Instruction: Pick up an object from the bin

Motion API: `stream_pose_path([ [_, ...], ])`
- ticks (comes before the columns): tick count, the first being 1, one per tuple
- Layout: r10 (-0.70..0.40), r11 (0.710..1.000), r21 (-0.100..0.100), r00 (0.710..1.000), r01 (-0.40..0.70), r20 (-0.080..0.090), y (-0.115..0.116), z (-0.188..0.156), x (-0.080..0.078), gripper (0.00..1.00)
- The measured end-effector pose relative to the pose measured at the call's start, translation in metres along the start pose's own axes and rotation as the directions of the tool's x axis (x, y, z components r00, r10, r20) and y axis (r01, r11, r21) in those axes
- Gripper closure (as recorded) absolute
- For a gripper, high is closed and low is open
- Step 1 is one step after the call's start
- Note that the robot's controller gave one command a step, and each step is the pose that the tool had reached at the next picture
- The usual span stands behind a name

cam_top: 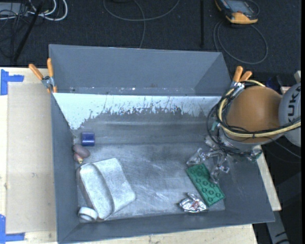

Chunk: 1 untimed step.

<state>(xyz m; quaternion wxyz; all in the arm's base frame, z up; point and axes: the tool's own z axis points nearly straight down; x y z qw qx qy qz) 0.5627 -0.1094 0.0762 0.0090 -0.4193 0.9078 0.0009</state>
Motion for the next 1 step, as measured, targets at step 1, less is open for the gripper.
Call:
stream_pose_path([
  [1,-0.05,0.999,0.0,0.999,0.05,-0.011,0.0069,-0.1422,-0.0209,1.0],
])
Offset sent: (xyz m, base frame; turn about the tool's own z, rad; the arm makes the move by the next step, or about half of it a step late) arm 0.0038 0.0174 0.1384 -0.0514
